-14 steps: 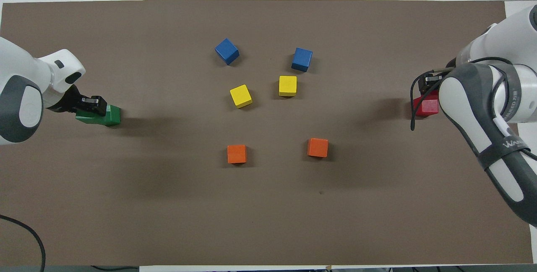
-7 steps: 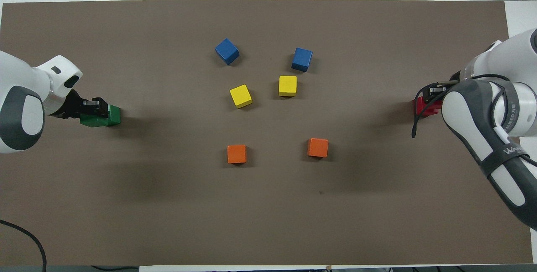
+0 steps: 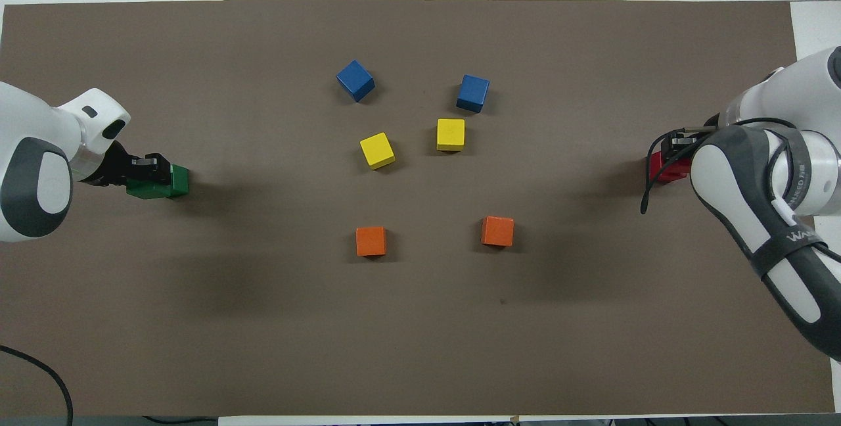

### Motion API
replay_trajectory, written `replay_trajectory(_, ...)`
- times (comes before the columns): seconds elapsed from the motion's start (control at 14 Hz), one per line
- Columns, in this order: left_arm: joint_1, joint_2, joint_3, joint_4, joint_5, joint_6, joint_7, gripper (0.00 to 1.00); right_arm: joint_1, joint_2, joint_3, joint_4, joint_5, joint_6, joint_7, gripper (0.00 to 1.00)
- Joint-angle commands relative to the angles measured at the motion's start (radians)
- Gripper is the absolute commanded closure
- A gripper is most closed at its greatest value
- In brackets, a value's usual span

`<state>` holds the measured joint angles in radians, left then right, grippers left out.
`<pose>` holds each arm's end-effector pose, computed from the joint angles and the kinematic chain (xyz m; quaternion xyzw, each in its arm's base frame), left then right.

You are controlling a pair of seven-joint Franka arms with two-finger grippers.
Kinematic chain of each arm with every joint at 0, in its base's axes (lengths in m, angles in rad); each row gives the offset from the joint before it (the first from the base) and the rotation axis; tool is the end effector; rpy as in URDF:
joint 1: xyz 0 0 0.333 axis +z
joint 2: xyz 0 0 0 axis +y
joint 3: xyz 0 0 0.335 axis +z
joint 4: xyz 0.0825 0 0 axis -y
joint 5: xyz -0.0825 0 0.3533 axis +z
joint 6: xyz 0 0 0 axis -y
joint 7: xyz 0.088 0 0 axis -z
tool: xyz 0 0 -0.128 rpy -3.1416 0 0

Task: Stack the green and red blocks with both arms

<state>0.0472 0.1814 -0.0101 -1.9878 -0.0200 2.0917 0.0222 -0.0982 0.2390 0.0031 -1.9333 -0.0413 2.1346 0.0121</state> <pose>0.5575 0.0195 0.3824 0.9991 0.0128 -0.0384 0.0105 0.5777 -0.0577 0.3759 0.9988 -0.0422 -0.0195 0.0161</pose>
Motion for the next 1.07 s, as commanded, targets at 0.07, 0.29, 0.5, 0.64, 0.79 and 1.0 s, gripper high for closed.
replay_trajectory(0.07,0.005,-0.04,-0.001,-0.049,-0.011,0.04,-0.001,1.0,-0.028,-0.04,0.015,-0.062,-0.003,0.047,0.011,1.0)
replay_trajectory(0.29,0.005,-0.039,-0.001,-0.052,-0.009,0.041,0.001,1.0,-0.026,-0.041,0.015,-0.065,-0.003,0.047,0.011,1.0)
replay_trajectory(0.5,0.005,-0.037,0.001,-0.062,-0.009,0.06,0.001,1.0,-0.023,-0.052,0.015,-0.09,-0.003,0.045,0.014,1.0)
replay_trajectory(0.64,0.006,-0.037,0.001,-0.063,-0.009,0.06,0.001,1.0,-0.023,-0.053,0.015,-0.092,-0.003,0.047,0.009,1.0)
replay_trajectory(0.79,0.006,-0.037,0.001,-0.063,-0.009,0.062,0.001,1.0,-0.023,-0.053,0.015,-0.092,-0.003,0.047,0.009,1.0)
replay_trajectory(1.0,0.005,-0.037,0.001,-0.063,-0.009,0.062,-0.002,0.31,-0.021,-0.053,0.015,-0.092,-0.003,0.047,0.009,1.0)
